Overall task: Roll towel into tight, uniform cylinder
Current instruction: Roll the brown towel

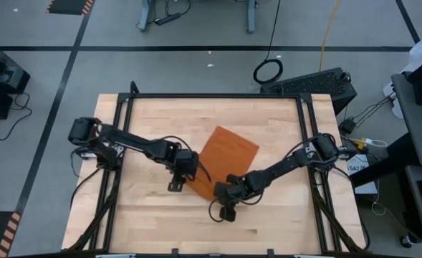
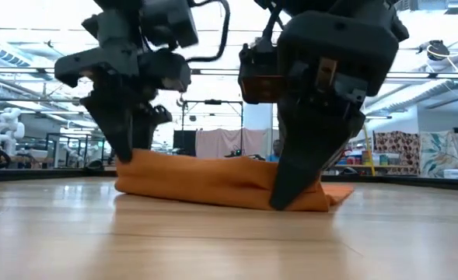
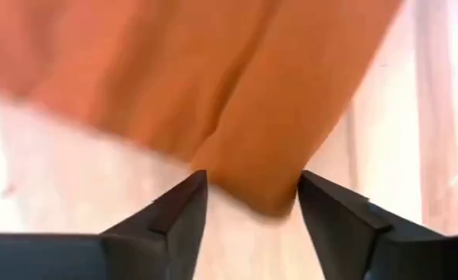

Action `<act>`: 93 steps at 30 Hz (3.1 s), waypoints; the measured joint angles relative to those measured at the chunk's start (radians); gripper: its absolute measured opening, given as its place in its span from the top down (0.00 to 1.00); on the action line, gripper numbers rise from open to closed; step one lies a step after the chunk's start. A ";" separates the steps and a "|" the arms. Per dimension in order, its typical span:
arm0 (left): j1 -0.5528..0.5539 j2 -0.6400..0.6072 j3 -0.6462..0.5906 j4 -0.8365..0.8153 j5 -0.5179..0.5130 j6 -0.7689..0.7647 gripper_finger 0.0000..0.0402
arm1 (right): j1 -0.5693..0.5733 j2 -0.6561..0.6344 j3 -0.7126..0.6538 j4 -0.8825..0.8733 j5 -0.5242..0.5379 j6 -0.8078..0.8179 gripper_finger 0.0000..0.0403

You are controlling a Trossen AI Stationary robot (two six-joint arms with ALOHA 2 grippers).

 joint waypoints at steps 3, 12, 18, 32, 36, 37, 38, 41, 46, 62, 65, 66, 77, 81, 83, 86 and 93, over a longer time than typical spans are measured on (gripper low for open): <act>-0.043 -0.070 -0.021 0.021 -0.024 -0.046 0.43 | -0.001 0.002 -0.002 0.028 -0.019 0.005 0.99; -0.366 -0.156 -0.252 0.401 -0.410 -0.061 0.38 | -0.001 0.004 -0.004 0.044 -0.040 0.050 0.99; -0.533 -0.140 -0.310 0.546 -0.761 0.036 0.38 | -0.001 0.004 -0.005 0.063 -0.056 0.047 0.99; -0.428 -0.030 -0.323 0.558 -0.662 0.123 0.42 | -0.005 0.004 -0.005 0.067 -0.064 0.025 0.99; -0.374 -0.009 -0.321 0.571 -0.560 0.163 0.55 | -0.005 0.004 -0.005 0.066 -0.064 0.001 0.99; -0.363 -0.007 -0.321 0.573 -0.533 0.167 0.60 | -0.005 0.004 -0.005 0.066 -0.064 -0.007 0.99; -0.351 -0.008 -0.321 0.573 -0.498 0.172 0.65 | -0.005 0.004 -0.005 0.066 -0.063 -0.017 0.99; -0.324 -0.013 -0.320 0.569 -0.406 0.173 0.85 | -0.005 0.004 -0.005 0.065 -0.064 -0.041 0.99; -0.284 -0.039 -0.306 0.535 -0.180 0.076 0.97 | 0.000 -0.004 -0.005 0.067 -0.091 -0.041 0.99; -0.176 0.010 -0.222 0.472 0.116 -0.312 0.99 | 0.193 -0.170 -0.008 -0.090 0.267 0.038 0.63; -0.155 0.051 -0.221 0.496 0.165 -0.346 0.99 | 0.251 -0.164 -0.007 -0.050 0.418 0.010 0.58; -0.153 0.061 -0.219 0.496 0.167 -0.356 0.99 | 0.267 -0.153 -0.007 -0.032 0.447 -0.002 0.56; -0.128 0.074 -0.215 0.495 0.214 -0.387 0.99 | 0.336 -0.040 0.010 0.069 0.677 -0.173 0.47; -0.123 0.075 -0.216 0.493 0.228 -0.387 0.99 | 0.319 -0.033 0.011 0.059 0.668 -0.145 0.48; -0.124 0.075 -0.216 0.494 0.227 -0.387 1.00 | 0.304 -0.032 0.013 0.059 0.634 -0.128 0.51; -0.124 0.075 -0.216 0.494 0.227 -0.387 1.00 | 0.278 -0.031 0.013 0.057 0.585 -0.084 0.57; -0.124 0.075 -0.217 0.494 0.227 -0.379 0.96 | 0.211 -0.031 -0.003 0.043 0.380 0.110 0.82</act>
